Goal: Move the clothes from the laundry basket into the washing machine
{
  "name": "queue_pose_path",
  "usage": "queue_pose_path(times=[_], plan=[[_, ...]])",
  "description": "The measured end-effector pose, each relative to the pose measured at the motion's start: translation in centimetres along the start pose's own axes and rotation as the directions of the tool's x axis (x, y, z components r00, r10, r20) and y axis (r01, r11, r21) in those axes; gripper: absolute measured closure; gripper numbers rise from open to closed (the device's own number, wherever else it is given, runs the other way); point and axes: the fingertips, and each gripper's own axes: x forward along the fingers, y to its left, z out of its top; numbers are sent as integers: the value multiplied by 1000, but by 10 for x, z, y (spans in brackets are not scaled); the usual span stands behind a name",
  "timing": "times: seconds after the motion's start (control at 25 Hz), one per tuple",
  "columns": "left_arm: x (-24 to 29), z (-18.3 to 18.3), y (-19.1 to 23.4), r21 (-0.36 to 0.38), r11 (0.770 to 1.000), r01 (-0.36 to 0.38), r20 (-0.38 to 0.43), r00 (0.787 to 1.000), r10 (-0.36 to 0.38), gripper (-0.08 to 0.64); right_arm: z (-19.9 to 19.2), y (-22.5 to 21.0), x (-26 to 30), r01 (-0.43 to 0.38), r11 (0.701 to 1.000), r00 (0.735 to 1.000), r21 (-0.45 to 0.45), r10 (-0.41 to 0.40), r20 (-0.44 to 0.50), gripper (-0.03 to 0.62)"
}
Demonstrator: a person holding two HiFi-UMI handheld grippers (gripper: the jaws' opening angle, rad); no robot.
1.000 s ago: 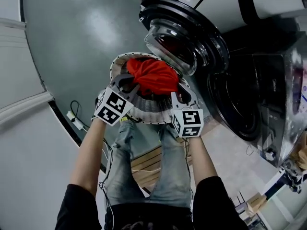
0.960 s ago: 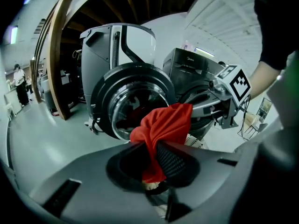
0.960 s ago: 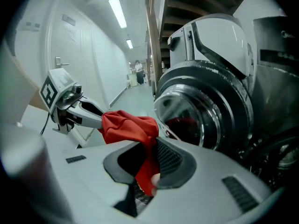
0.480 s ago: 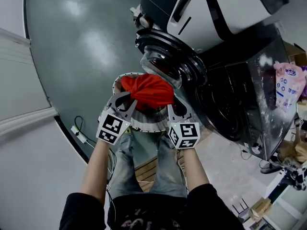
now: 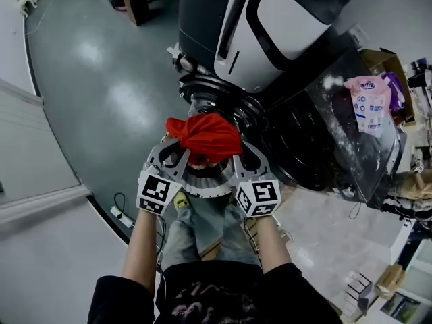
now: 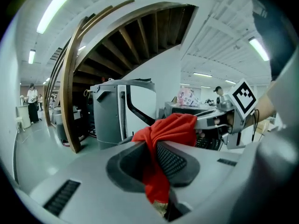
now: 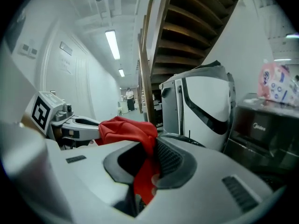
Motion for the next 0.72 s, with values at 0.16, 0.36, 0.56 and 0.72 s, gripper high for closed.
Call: queue_pose_path(times=[0.16, 0.36, 0.56, 0.72], plan=[[-4, 39, -6, 54, 996, 65, 44, 997, -67, 486, 31, -3, -22, 80, 996, 995, 25, -81, 55, 529], [1, 75, -29, 123, 980, 155, 66, 984, -164, 486, 55, -16, -56, 179, 983, 978, 50, -183, 103, 529], [10, 109, -67, 164, 957, 239, 85, 963, -255, 486, 75, -40, -100, 267, 960, 951, 89, -277, 140, 529], [28, 124, -108, 210, 928, 306, 62, 944, -325, 486, 82, -70, -143, 339, 932, 917, 130, -358, 175, 529]])
